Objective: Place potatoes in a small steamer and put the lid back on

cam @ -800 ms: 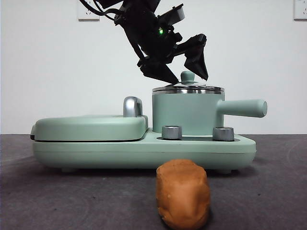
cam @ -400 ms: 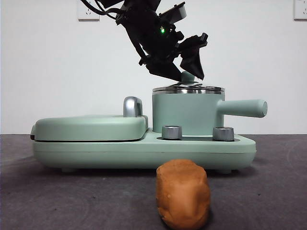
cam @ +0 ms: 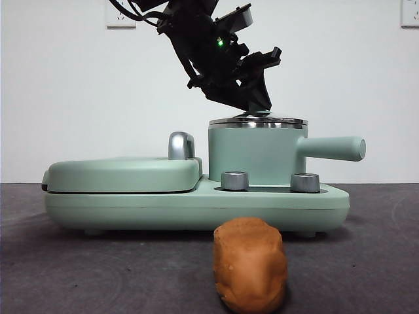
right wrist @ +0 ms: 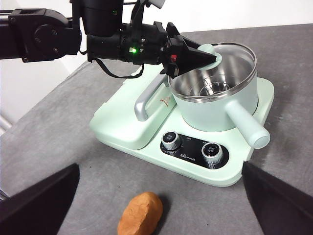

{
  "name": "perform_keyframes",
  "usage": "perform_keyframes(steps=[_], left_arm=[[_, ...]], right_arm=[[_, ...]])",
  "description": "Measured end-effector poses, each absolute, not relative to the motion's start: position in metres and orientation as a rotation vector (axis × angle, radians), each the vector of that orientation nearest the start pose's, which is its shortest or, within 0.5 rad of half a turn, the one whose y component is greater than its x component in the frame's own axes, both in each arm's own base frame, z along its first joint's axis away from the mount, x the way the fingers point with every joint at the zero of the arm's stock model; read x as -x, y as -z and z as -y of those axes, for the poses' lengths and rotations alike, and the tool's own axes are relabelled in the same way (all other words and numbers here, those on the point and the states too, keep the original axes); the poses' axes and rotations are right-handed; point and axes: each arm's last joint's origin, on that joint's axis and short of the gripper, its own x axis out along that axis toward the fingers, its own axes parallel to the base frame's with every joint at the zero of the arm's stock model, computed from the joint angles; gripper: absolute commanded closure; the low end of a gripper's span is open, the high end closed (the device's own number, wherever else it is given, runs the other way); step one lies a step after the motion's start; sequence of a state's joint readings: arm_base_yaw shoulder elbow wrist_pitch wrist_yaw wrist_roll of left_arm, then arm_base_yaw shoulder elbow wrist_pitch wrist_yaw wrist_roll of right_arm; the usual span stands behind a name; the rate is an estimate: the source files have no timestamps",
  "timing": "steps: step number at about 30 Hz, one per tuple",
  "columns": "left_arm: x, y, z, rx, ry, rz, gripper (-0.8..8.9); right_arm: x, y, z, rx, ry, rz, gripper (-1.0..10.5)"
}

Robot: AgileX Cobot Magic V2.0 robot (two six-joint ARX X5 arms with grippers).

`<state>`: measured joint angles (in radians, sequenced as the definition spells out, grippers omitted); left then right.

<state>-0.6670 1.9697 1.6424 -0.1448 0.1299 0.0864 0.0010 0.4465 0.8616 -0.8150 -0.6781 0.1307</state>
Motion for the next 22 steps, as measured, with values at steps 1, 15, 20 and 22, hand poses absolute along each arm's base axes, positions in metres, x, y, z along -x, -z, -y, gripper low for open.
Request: perform_keyframes(steps=[1, 15, 20, 22], left_arm=[[-0.359, -0.282, 0.287, -0.210, 0.803, -0.435, 7.28], [-0.344, -0.323, 0.275, -0.196, 0.810, -0.381, 7.29], [-0.327, -0.360, 0.252, -0.186, 0.794, -0.358, 7.34], [-0.320, -0.369, 0.241, -0.190, 0.782, -0.382, 7.57]], right_arm=[[-0.065, -0.336, -0.018, -0.260, -0.645, -0.429, 4.2], [-0.077, -0.328, -0.021, -0.299, -0.664, -0.567, 4.2], [-0.090, -0.329, -0.027, -0.301, -0.714, -0.650, 4.2], [-0.095, -0.329, -0.031, -0.291, -0.727, -0.684, 4.2]])
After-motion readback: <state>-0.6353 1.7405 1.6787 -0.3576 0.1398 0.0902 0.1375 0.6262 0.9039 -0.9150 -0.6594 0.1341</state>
